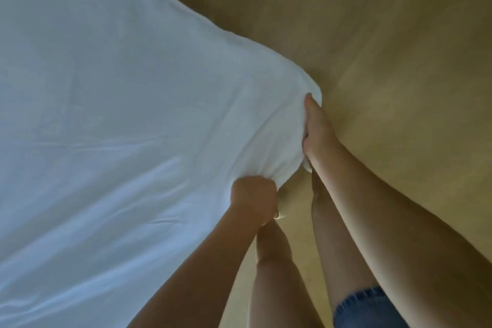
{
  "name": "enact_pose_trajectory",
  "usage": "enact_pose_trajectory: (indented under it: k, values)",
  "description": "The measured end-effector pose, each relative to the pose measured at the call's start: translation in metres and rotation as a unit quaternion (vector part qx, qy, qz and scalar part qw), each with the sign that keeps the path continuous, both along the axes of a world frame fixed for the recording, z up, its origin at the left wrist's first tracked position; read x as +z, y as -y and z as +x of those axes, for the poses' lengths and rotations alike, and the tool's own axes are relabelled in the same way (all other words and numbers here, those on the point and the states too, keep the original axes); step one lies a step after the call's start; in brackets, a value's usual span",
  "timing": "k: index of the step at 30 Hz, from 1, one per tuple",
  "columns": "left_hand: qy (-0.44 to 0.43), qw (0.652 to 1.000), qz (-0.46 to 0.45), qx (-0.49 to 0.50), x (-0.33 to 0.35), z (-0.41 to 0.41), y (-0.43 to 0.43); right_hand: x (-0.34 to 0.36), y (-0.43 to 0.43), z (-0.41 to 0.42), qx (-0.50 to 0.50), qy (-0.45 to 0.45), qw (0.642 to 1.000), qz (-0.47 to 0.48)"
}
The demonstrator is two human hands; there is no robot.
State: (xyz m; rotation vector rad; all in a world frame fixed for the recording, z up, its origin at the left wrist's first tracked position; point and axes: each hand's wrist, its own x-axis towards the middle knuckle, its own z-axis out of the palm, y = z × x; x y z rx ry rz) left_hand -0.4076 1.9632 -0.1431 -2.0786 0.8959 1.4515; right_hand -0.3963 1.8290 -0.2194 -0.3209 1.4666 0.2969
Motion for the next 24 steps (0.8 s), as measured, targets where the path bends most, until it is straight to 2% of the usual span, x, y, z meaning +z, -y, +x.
enact_pose_trajectory:
  k: [2,4,6,9,10,13,14,17,19,20,22,24]
  values:
    - [0.013,1.0,-0.017,0.002,0.005,-0.004,-0.008,0.001,-0.025,-0.019,0.06,0.022,0.993,0.104]
    - [0.016,0.999,-0.032,0.01,0.008,-0.008,-0.01,0.012,-0.046,-0.024,0.109,0.044,0.98,0.163]
    - [0.033,0.997,-0.045,0.053,0.012,-0.006,-0.012,0.021,-0.055,-0.009,0.078,0.066,0.986,0.128]
    - [0.071,0.983,-0.118,0.12,0.018,0.003,-0.016,0.018,-0.047,-0.002,0.003,0.157,0.988,0.002]
    - [0.062,0.982,-0.133,0.121,0.022,0.002,-0.018,0.016,-0.044,-0.009,-0.011,0.148,0.989,-0.027]
    - [0.013,0.983,-0.112,0.148,0.029,-0.009,-0.035,0.001,-0.057,-0.035,0.067,-0.051,0.99,-0.111]
    - [0.008,0.98,-0.094,0.176,0.028,-0.011,-0.045,0.006,-0.066,-0.034,0.087,-0.082,0.986,-0.118]
    - [0.021,0.954,-0.045,0.294,0.023,-0.015,-0.078,-0.004,-0.096,-0.037,0.014,-0.068,0.998,0.006]
    - [0.044,0.934,-0.018,0.353,0.017,-0.022,-0.103,0.001,-0.112,-0.046,0.056,-0.05,0.997,0.009]
    - [0.047,0.925,0.007,0.376,0.015,-0.027,-0.115,0.003,-0.12,-0.053,0.105,-0.063,0.992,-0.028]
    - [0.041,0.899,0.046,0.433,0.011,-0.04,-0.14,0.004,-0.138,-0.064,0.245,-0.075,0.949,-0.182]
    - [0.049,0.852,0.048,0.519,0.01,-0.052,-0.164,0.013,-0.157,-0.061,0.412,-0.039,0.862,-0.292]
